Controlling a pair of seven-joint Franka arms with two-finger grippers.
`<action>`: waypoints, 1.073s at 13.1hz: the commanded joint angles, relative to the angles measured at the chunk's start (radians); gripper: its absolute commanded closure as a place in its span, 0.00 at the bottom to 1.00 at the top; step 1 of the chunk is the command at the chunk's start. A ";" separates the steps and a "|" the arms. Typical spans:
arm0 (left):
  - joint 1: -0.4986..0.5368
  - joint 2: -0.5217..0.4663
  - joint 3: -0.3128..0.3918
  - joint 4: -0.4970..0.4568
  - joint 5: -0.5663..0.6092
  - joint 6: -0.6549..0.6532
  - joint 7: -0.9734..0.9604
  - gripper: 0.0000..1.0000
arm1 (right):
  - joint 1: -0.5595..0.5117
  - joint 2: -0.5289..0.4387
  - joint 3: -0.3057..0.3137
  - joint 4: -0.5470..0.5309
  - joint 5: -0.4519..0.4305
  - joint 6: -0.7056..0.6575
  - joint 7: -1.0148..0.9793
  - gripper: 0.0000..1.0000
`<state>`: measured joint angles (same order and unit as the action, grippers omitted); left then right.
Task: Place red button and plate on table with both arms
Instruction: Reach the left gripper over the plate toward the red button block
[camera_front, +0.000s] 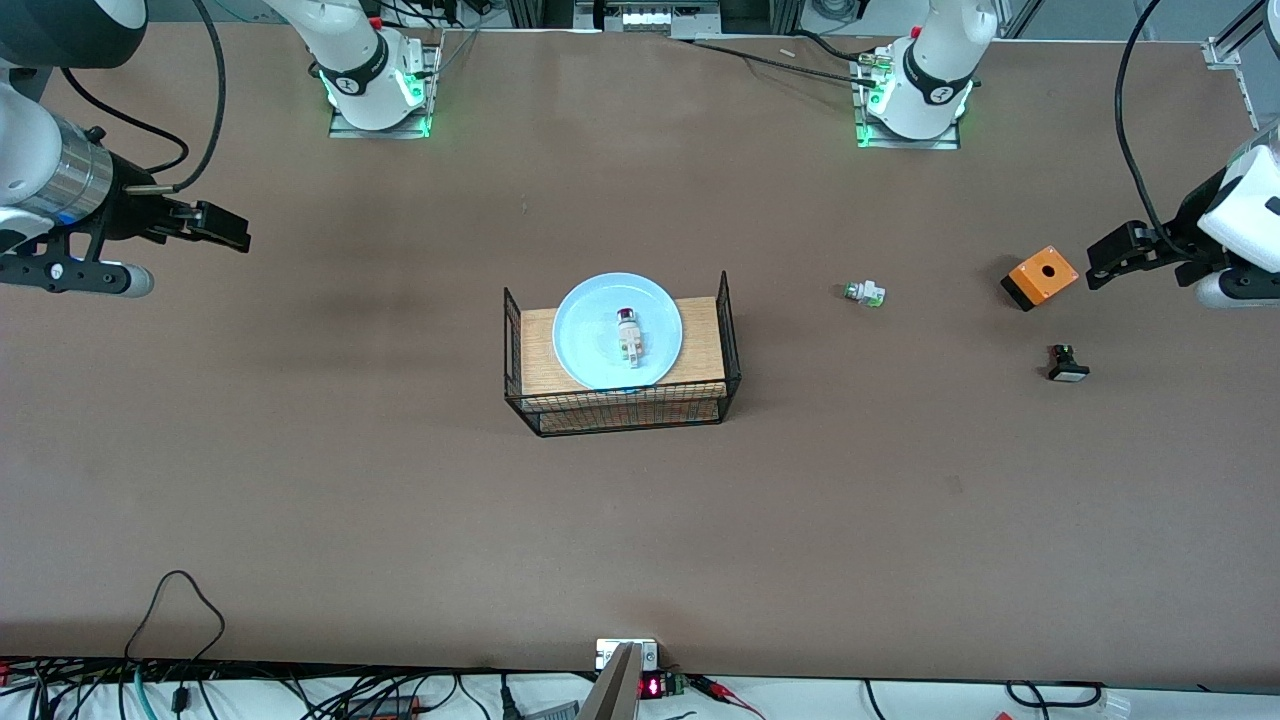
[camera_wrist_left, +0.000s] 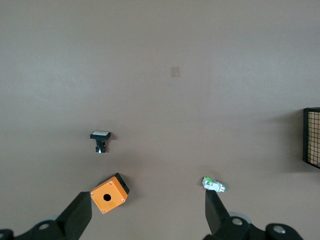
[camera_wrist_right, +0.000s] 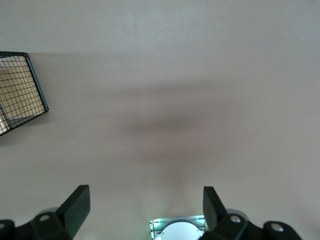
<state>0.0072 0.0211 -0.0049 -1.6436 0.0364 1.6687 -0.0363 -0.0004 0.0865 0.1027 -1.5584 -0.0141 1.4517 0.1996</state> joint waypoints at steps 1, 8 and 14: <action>-0.010 -0.026 0.013 -0.022 -0.013 -0.016 0.006 0.00 | -0.004 -0.010 0.003 -0.011 -0.007 0.010 0.012 0.00; -0.026 -0.017 -0.051 0.008 -0.012 -0.085 0.018 0.00 | -0.006 -0.002 0.002 0.000 -0.004 0.010 0.012 0.00; -0.030 0.123 -0.430 0.091 -0.003 -0.090 -0.293 0.00 | -0.006 0.003 0.002 0.003 -0.007 0.009 0.012 0.00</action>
<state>-0.0292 0.0575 -0.3517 -1.6332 0.0308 1.5963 -0.2543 -0.0018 0.0890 0.0997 -1.5588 -0.0142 1.4568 0.1997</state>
